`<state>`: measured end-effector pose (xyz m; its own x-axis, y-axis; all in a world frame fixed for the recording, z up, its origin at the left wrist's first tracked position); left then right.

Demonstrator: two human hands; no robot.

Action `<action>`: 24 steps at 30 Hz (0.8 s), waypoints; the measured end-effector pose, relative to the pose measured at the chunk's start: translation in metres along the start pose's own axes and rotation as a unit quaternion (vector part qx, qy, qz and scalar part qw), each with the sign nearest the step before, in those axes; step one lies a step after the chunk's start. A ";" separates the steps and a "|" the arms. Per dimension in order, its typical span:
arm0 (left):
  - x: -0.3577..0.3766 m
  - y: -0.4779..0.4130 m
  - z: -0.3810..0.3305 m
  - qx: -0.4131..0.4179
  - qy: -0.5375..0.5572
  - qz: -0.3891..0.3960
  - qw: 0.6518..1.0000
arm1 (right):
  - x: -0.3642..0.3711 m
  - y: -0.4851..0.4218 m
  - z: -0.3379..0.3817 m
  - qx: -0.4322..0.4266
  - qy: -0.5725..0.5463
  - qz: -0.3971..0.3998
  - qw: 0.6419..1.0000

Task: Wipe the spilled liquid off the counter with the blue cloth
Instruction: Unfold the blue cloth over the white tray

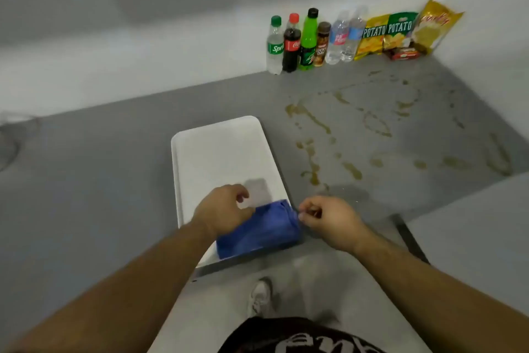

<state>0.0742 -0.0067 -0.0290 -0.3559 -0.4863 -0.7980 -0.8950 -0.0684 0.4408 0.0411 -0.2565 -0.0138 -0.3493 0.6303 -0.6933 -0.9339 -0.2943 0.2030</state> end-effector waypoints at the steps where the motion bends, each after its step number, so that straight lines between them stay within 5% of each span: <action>1: 0.003 -0.001 0.009 -0.006 -0.012 0.016 1.000 | 0.012 -0.003 0.000 0.000 -0.007 0.010 1.000; 6: 0.015 -0.005 0.033 -0.001 -0.052 0.065 0.997 | 0.049 -0.011 0.006 0.020 0.019 0.023 0.999; 15: 0.013 -0.007 0.044 0.001 0.034 0.111 0.993 | 0.063 -0.022 0.004 0.040 0.090 0.040 0.994; 20: -0.004 0.008 0.016 0.100 0.096 0.146 0.980 | 0.053 -0.026 0.017 0.006 0.098 0.011 0.995; 24: -0.020 0.021 -0.027 0.194 0.122 0.187 0.955 | 0.039 -0.018 0.054 -0.102 0.024 -0.022 0.994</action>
<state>0.0704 -0.0219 0.0073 -0.6387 -0.6059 -0.4742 -0.7672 0.4548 0.4523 0.0397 -0.1882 -0.0074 -0.2995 0.6119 -0.7320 -0.9115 -0.4101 0.0302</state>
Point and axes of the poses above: each hand's wrist, its own y-axis away from the middle knuckle, its own x-axis out of the palm, z = x × y, the point moved 8 cm from there along -y, towards the middle knuckle, and after that the axes turned 10 degrees about -x, right-handed, at the moved point
